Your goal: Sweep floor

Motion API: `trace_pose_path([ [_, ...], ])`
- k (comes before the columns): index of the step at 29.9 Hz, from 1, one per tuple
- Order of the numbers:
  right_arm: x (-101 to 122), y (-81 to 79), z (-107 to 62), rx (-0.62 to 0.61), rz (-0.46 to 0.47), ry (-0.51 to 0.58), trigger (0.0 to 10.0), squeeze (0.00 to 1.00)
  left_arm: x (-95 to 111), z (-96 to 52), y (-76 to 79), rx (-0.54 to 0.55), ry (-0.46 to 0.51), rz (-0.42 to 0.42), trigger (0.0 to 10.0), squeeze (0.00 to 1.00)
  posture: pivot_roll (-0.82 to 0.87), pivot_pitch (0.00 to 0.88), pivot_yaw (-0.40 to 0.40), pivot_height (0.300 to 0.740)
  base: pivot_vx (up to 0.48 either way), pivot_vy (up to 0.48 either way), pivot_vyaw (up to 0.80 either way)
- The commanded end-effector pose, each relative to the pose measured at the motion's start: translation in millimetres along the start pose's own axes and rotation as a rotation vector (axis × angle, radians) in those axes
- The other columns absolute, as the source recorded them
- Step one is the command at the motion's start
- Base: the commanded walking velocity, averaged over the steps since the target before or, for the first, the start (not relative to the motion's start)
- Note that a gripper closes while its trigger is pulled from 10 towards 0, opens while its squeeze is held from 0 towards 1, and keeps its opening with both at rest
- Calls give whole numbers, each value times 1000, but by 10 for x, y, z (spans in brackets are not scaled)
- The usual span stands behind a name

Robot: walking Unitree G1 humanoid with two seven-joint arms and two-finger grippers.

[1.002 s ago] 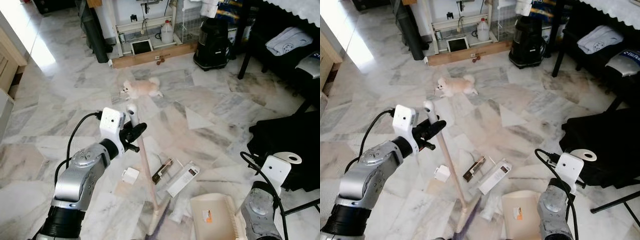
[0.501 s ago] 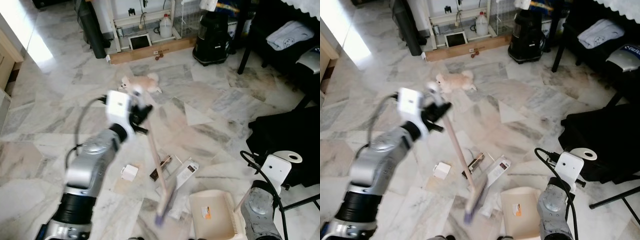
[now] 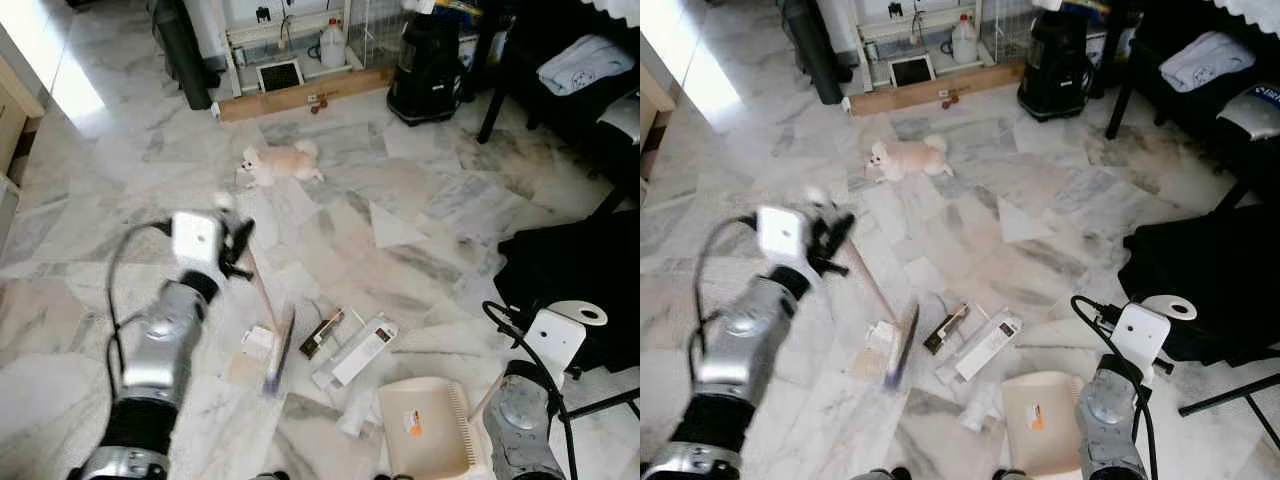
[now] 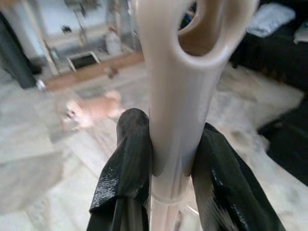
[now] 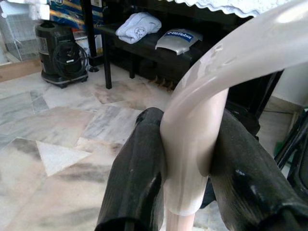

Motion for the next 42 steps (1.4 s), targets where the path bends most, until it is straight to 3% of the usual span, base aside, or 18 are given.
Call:
trace_pose_path([
  [1, 7, 43, -8, -4, -8, 5, 10000, 0, 2, 29, -7, 8, 32, 0, 10000, 0, 36, 195, 80, 740, 0, 0, 0],
  [2, 24, 66, 2, -8, -11, 12, 10000, 0, -102, 73, 52, 7, 4, -60, 10000, 0, 25, 199, 82, 740, 0, 0, 0],
  [5, 40, 85, 2, -14, -11, 19, 10000, 0, -187, 122, 115, 6, -22, -131, 10000, 0, 13, 203, 85, 740, 0, 0, 0],
  [10, 54, 112, -7, -28, -9, 25, 10000, 0, -232, 189, 244, -39, -42, -181, 10000, 0, -7, 214, 91, 740, 0, 0, 0],
  [14, 64, 132, -23, -38, -7, 28, 10000, 0, -258, 264, 364, -91, -67, -277, 10000, 0, -15, 222, 99, 740, 0, 0, 0],
  [23, 66, 147, -21, -51, -5, 23, 10000, 0, -276, 273, 554, -245, -99, -383, 10000, 0, -8, 229, 105, 740, 0, 0, 0],
  [29, 76, 101, -2, -47, 2, 20, 10000, 0, -231, 283, 519, -266, -81, -450, 10000, 0, -3, 224, 103, 740, 0, 0, 0],
  [37, 114, 59, 29, -36, 23, 28, 10000, 0, -224, 267, 398, -263, -77, -424, 10000, 0, -5, 205, 100, 740, 0, 0, 0],
  [42, 80, 88, 57, -61, 125, -17, 10000, 0, -203, 247, 313, -259, -68, -410, 10000, 0, 2, 180, 92, 740, 0, 0, 0],
])
Point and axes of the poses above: a point about 5 cm out from each wrist's last joint towards the gripper, its own z axis pointing out of the wrist towards the gripper, its own x axis along the axis of the wrist's last joint, y = z × x, the point moved 4 cm from there along z, pointing out of the wrist towards the gripper, and after that the axes turned 10 degrees about z, right-handed, at the moved point
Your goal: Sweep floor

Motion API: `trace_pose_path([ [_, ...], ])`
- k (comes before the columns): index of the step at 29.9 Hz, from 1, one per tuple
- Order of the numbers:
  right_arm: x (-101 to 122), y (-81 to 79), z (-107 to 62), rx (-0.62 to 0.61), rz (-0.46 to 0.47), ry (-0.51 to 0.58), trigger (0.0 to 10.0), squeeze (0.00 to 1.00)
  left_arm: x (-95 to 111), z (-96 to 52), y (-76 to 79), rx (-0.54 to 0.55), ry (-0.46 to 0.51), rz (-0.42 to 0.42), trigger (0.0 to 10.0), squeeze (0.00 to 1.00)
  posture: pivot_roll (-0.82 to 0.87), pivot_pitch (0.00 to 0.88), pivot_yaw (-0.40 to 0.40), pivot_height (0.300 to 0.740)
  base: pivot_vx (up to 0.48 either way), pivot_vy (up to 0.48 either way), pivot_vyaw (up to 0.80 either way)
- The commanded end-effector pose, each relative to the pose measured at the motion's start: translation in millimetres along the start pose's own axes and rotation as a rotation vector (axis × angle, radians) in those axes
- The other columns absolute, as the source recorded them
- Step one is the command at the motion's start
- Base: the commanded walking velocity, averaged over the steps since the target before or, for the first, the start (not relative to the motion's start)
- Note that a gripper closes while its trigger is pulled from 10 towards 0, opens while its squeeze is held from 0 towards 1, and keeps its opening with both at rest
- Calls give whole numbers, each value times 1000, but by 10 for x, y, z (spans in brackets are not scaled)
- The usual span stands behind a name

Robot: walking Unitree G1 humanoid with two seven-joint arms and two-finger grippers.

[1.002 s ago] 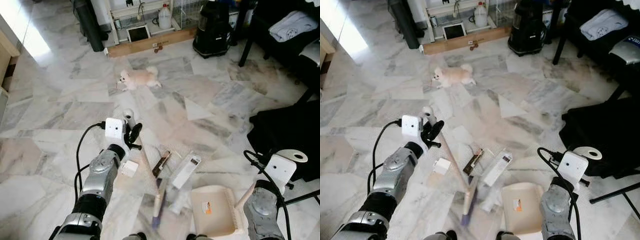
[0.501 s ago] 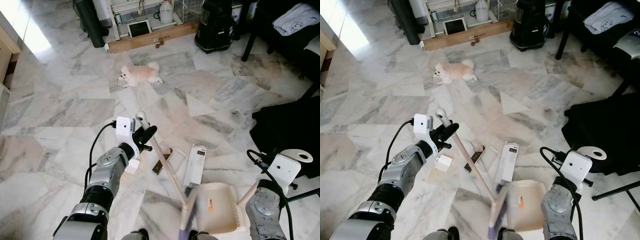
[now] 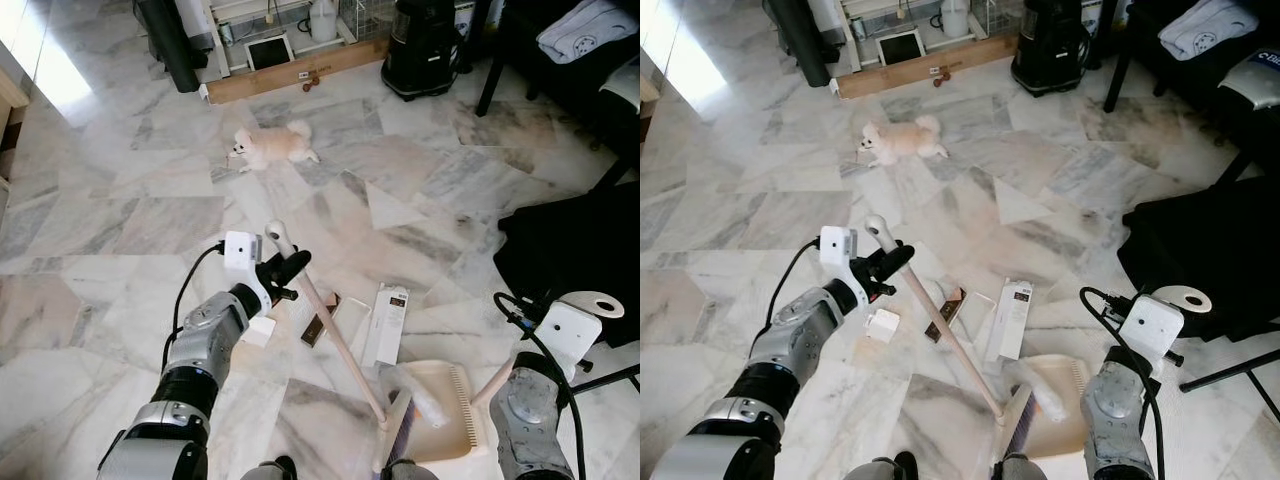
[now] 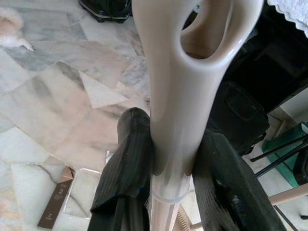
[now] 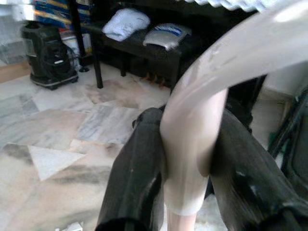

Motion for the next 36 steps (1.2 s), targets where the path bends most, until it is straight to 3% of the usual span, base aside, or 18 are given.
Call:
trace_pose_path([
  [1, -96, 11, -30, -24, 63, -59, 10000, 0, 46, -46, -65, 2, 12, -7, 10000, 0, 4, 172, 90, 740, 0, 0, 0],
  [20, 10, -240, -44, 138, 272, -82, 10000, 0, 107, -188, -185, 1, 20, 29, 10000, 0, 6, 90, 76, 740, 0, 0, 0],
  [32, 64, -119, -115, 156, 297, -72, 10000, 0, 164, -279, -192, -8, 36, 49, 10000, 0, -4, 68, 81, 740, 0, 0, 0],
  [35, 94, -91, -121, 153, 310, -67, 10000, 0, 258, -330, -258, 38, 72, 80, 10000, 0, -9, 65, 82, 740, 0, 0, 0],
  [36, 118, -101, -114, 158, 316, -60, 10000, 0, 344, -365, -323, 101, 107, 131, 10000, 0, -8, 62, 81, 740, 0, 0, 0],
])
Point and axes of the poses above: a point about 5 cm out from each wrist's last joint towards the gripper, its own z axis pointing out of the wrist towards the gripper, its own x axis along the axis of the wrist's last joint, y = z × x, the point moved 4 cm from there along z, pointing out of the wrist towards the gripper, and after that the axes turned 10 degrees about z, right-handed, at the moved point
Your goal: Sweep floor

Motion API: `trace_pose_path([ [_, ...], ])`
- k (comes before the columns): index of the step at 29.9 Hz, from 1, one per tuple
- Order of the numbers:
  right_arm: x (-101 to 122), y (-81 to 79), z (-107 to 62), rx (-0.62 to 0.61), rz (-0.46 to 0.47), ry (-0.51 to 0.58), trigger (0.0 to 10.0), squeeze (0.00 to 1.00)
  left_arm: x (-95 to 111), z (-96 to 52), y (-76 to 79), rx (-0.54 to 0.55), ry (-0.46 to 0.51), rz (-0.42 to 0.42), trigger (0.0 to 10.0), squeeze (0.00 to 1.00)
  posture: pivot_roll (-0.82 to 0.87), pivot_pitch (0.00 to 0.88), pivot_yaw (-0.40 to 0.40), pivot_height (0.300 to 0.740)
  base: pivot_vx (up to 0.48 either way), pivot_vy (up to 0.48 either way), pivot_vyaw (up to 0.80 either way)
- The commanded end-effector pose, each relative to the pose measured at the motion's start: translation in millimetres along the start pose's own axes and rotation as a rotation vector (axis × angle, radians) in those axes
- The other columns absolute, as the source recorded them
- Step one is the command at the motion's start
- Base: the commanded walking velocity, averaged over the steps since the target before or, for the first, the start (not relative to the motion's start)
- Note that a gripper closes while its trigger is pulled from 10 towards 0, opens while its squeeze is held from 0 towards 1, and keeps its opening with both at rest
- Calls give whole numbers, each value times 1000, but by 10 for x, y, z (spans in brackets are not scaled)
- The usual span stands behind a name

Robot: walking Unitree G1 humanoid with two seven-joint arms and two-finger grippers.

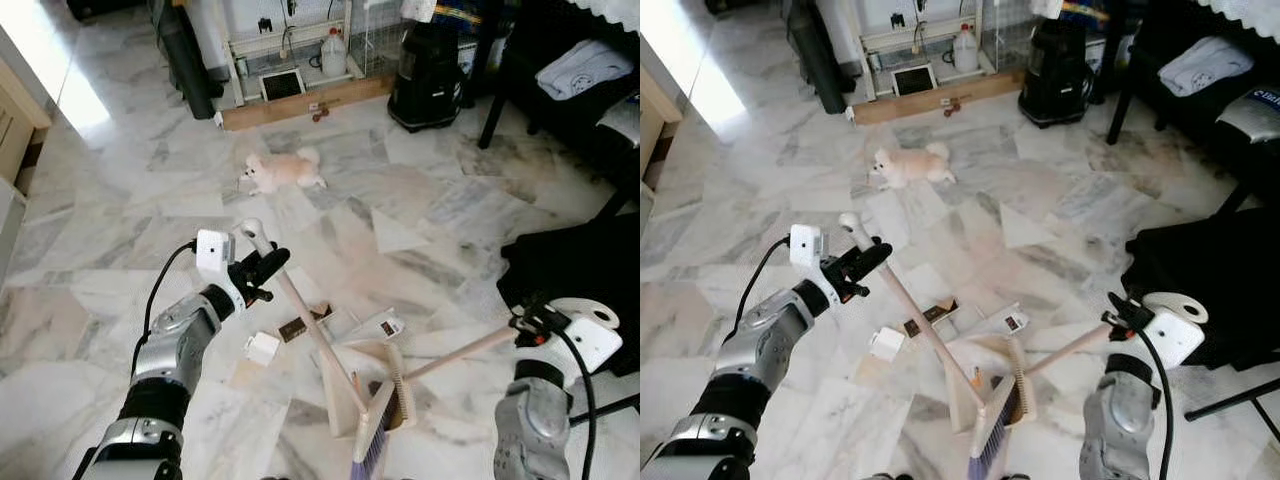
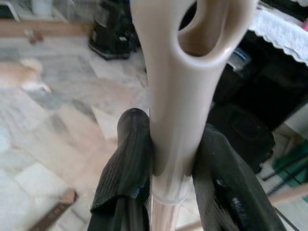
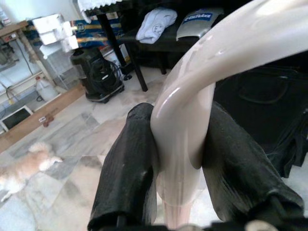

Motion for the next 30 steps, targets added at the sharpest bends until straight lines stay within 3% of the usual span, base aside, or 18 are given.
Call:
trace_pose_path([
  [1, 127, -91, 22, 27, 43, 47, 10000, 0, 188, -85, -156, 88, 66, 89, 10000, 0, -8, 62, 81, 740, 0, 0, 0],
  [4, 141, -147, 34, 44, 51, 49, 10000, 0, 274, -151, -173, 146, 102, 172, 10000, 0, -3, 56, 78, 740, 0, 0, 0],
  [9, 144, -242, 62, 68, 72, 40, 10000, 0, 400, -257, -154, 202, 156, 221, 10000, 0, 8, 56, 64, 740, 0, 0, 0],
  [16, 109, -348, 92, 97, 83, 17, 10000, 0, 469, -307, -96, 223, 182, 197, 10000, 0, 26, 56, 43, 740, 0, 0, 0],
  [22, 80, -401, 153, 99, 96, 1, 10000, 0, 431, -365, 89, 65, 124, 79, 10000, 0, 42, 67, 29, 740, 0, 0, 0],
  [25, 73, -412, 155, 100, 98, -2, 10000, 0, 448, -390, 111, 35, 115, 70, 10000, 0, 45, 70, 30, 740, 0, 0, 0],
  [26, 67, -420, 155, 100, 102, -4, 10000, 0, 490, -426, 150, -20, 104, 67, 10000, 0, 45, 71, 32, 740, 0, 0, 0],
  [30, 61, -425, 150, 96, 108, -4, 10000, 0, 588, -488, 171, -93, 73, 113, 10000, 0, 46, 73, 38, 740, 0, 0, 0],
])
Point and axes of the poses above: a point about 5 cm out from each wrist's last joint towards the gripper, its own z axis pointing out of the wrist towards the gripper, its own x axis along the axis of the wrist's last joint, y = z × x, the point moved 4 cm from there along z, pointing out of the wrist towards the gripper, and after that the axes turned 10 degrees about z, right-handed, at the moved point
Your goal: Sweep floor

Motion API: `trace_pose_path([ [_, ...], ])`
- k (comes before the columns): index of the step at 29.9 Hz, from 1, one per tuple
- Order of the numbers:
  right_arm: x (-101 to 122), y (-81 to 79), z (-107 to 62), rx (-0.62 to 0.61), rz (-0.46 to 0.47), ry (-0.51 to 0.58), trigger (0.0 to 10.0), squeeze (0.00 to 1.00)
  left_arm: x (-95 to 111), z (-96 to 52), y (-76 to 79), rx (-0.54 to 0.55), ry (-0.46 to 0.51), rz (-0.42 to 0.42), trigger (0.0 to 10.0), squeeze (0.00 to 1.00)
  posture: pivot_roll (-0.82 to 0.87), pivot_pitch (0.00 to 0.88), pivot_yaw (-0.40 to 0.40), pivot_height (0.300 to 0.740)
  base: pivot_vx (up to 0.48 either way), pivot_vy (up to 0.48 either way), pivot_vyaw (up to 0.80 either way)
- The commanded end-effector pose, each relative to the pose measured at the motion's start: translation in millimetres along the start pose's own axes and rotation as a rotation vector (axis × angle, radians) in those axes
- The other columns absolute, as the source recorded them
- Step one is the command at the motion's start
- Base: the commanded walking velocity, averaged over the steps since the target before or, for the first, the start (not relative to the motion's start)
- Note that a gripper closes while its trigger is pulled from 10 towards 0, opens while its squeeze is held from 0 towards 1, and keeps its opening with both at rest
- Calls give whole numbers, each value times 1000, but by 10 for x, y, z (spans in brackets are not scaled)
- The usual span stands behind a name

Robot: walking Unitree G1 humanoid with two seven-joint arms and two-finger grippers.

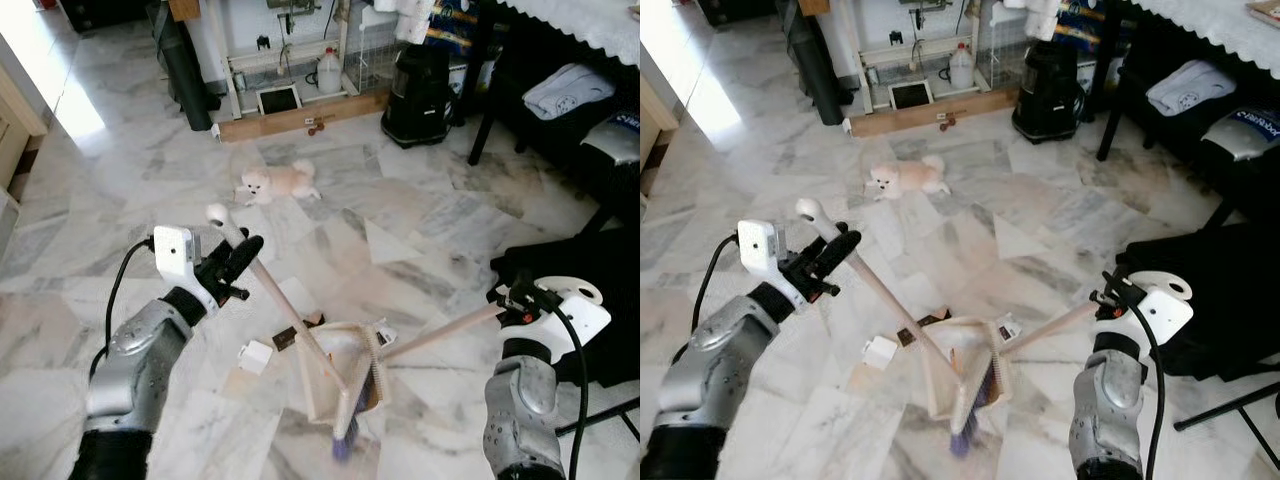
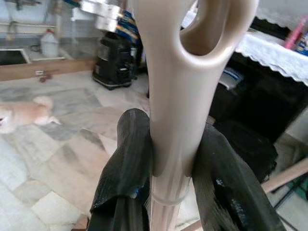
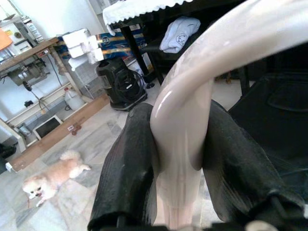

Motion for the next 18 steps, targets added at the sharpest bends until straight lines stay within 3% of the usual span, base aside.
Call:
trace_pose_path([
  [1, 37, -95, 29, 18, 34, 21, 10000, 0, 161, -14, 39, -63, 18, 32, 10000, 0, 44, 74, 40, 740, 0, 0, 0],
  [7, 36, -30, 21, -1, 30, 22, 10000, 0, 547, -108, 18, -173, -8, 180, 10000, 0, 52, 78, 41, 740, 0, 0, 0],
  [11, 3, -4, 17, -7, 27, 12, 10000, 0, 766, -145, -9, -202, 1, 233, 10000, 0, 59, 77, 42, 740, 0, 0, 0],
  [18, -19, -5, 12, -11, 29, 6, 10000, 0, 913, -124, -135, -115, 36, 294, 10000, 0, 57, 77, 43, 740, 0, 0, 0],
])
Point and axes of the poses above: a point about 5 cm out from each wrist's last joint towards the gripper, its own z axis pointing out of the wrist towards the gripper, its own x axis along the axis of the wrist's last joint, y = z × x, the point moved 4 cm from there along z, pointing out of the wrist towards the gripper, and after that the axes turned 10 degrees about z, right-handed, at the moved point
